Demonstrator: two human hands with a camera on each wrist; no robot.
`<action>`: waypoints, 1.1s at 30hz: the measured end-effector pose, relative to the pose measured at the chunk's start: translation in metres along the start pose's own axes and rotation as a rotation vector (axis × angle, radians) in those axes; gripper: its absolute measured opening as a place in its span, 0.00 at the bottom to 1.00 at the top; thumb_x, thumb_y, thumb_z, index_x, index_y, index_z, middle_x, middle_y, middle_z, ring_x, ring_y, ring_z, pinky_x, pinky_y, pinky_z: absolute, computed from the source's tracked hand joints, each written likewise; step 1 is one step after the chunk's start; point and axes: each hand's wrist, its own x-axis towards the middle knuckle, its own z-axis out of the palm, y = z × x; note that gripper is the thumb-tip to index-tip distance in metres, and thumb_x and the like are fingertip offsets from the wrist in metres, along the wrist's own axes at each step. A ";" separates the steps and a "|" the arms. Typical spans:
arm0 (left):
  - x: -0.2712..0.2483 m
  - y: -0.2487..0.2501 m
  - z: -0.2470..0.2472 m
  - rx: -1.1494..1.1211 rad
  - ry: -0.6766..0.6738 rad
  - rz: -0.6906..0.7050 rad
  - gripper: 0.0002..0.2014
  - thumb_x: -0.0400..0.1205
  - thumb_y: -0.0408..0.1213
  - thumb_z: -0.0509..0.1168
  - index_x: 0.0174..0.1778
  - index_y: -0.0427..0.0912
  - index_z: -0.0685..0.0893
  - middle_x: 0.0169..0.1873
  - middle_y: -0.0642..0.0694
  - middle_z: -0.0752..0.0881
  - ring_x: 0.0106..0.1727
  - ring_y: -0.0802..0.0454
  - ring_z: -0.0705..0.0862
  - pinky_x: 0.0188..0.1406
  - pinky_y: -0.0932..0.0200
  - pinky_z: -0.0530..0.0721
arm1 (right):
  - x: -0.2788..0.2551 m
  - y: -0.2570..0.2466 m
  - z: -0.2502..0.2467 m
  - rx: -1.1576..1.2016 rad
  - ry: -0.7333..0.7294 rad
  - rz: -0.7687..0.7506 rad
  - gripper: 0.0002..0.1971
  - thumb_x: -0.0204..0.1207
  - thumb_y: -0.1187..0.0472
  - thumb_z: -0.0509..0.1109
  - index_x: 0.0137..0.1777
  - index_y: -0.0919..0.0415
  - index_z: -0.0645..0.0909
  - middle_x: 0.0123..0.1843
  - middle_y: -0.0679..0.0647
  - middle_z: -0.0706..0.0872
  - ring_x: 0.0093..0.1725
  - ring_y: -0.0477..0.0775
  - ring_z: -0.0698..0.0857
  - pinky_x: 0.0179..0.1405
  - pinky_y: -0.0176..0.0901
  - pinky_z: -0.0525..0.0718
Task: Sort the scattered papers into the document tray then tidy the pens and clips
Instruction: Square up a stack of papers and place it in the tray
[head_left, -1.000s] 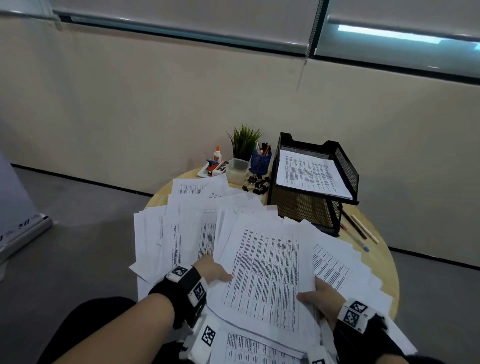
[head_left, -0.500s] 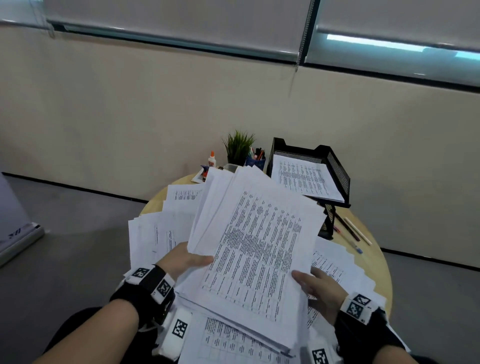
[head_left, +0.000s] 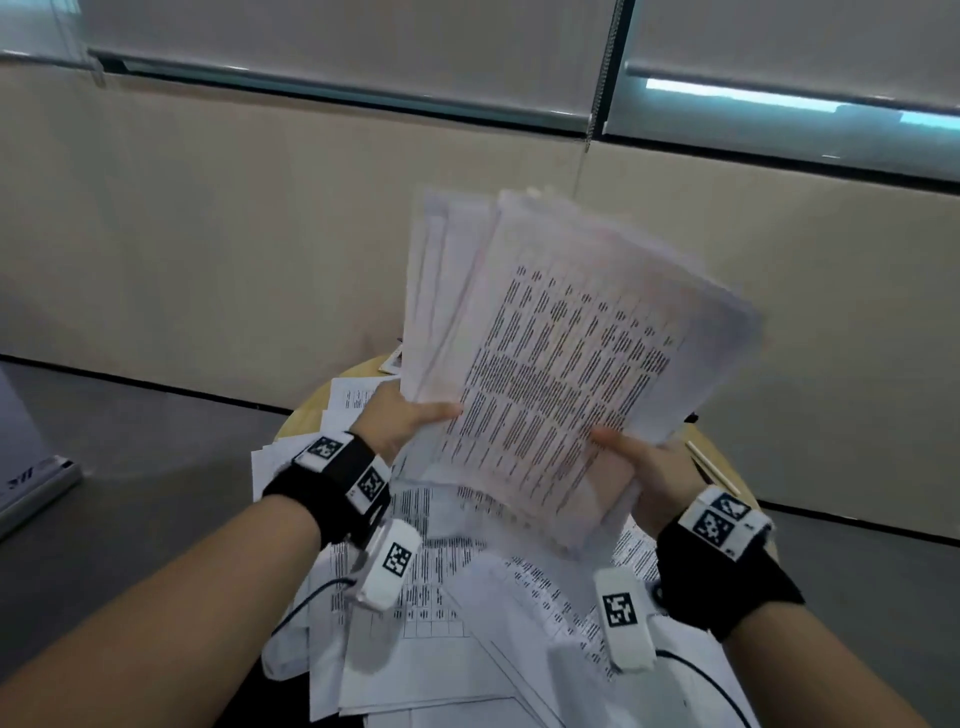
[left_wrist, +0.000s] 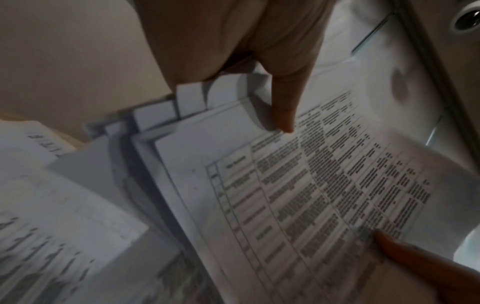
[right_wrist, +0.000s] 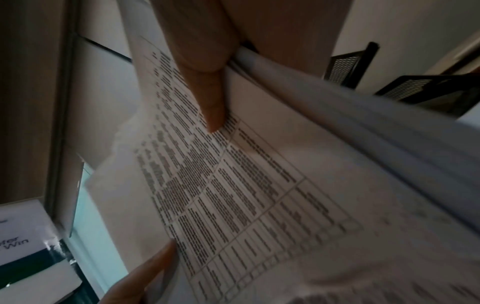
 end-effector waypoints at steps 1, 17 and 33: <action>0.003 0.005 0.005 -0.021 0.027 0.037 0.14 0.70 0.26 0.75 0.50 0.37 0.85 0.46 0.42 0.90 0.48 0.50 0.89 0.52 0.55 0.85 | 0.002 -0.004 0.003 0.005 0.010 -0.049 0.25 0.62 0.74 0.77 0.62 0.68 0.81 0.53 0.61 0.90 0.52 0.60 0.90 0.53 0.57 0.87; 0.015 -0.048 0.008 -0.135 0.106 -0.067 0.21 0.64 0.36 0.79 0.52 0.42 0.86 0.49 0.44 0.90 0.55 0.45 0.87 0.64 0.45 0.80 | 0.030 0.039 -0.002 -0.078 0.045 -0.123 0.18 0.61 0.71 0.80 0.51 0.59 0.87 0.51 0.59 0.91 0.54 0.61 0.89 0.62 0.62 0.82; 0.024 -0.068 0.011 -0.336 0.116 -0.118 0.13 0.67 0.39 0.79 0.44 0.43 0.87 0.38 0.51 0.92 0.52 0.46 0.86 0.68 0.44 0.76 | 0.042 0.045 0.010 -0.026 0.010 -0.086 0.18 0.61 0.65 0.80 0.53 0.59 0.86 0.51 0.57 0.91 0.55 0.62 0.88 0.61 0.63 0.82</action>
